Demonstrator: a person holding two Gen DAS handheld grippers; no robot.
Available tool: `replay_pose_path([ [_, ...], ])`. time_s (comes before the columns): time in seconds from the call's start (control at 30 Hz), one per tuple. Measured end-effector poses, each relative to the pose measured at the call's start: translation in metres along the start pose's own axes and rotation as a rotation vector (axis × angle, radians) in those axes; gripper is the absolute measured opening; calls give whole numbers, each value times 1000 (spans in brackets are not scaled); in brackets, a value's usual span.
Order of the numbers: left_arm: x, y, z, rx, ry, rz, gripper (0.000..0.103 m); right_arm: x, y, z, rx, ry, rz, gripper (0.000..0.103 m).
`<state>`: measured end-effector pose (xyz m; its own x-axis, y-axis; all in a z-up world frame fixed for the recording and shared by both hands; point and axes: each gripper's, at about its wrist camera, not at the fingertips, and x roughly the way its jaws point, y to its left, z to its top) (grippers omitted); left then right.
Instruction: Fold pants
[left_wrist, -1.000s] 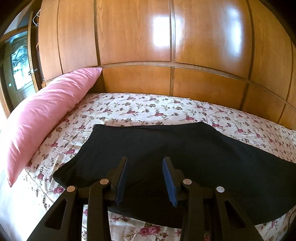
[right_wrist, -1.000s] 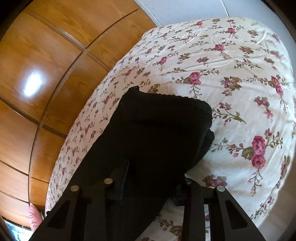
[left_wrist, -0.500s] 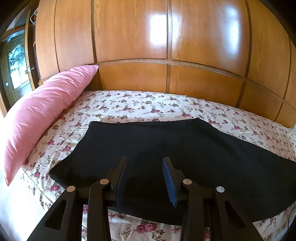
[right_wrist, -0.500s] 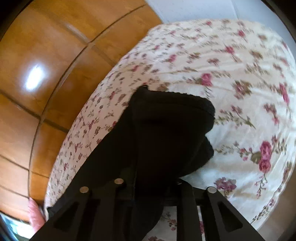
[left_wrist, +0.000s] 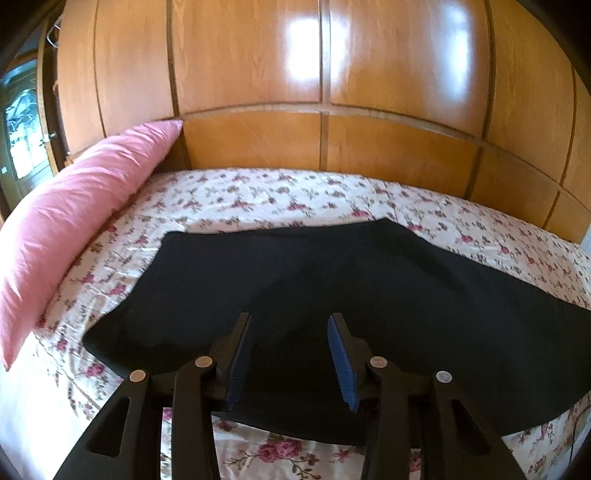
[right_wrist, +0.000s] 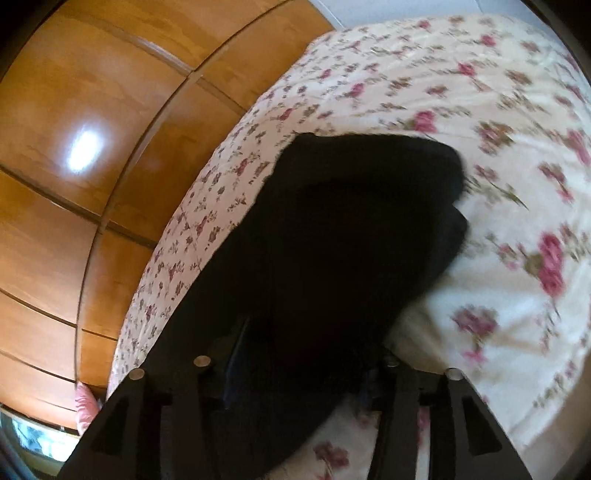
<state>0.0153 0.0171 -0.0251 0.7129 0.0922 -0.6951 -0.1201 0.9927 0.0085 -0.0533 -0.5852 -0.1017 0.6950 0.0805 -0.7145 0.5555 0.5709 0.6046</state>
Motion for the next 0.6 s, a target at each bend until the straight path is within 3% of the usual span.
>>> replay_pose_path([
  [0.03, 4, -1, -2, -5, 19, -21, 42, 4, 1, 2, -2, 4, 2, 22],
  [0.07, 7, -1, -3, -10, 34, -35, 42, 8, 1, 4, 7, 10, 13, 20],
  [0.3, 12, -15, -11, 20, 79, -161, 42, -15, 24, 9, -40, -41, 91, 18],
  [0.47, 16, -24, -13, 25, 134, -245, 42, -28, 64, 5, -144, -55, 123, 18],
  [0.6, 19, -27, -11, 31, 159, -286, 42, -32, 117, -7, -317, -57, 103, 18],
])
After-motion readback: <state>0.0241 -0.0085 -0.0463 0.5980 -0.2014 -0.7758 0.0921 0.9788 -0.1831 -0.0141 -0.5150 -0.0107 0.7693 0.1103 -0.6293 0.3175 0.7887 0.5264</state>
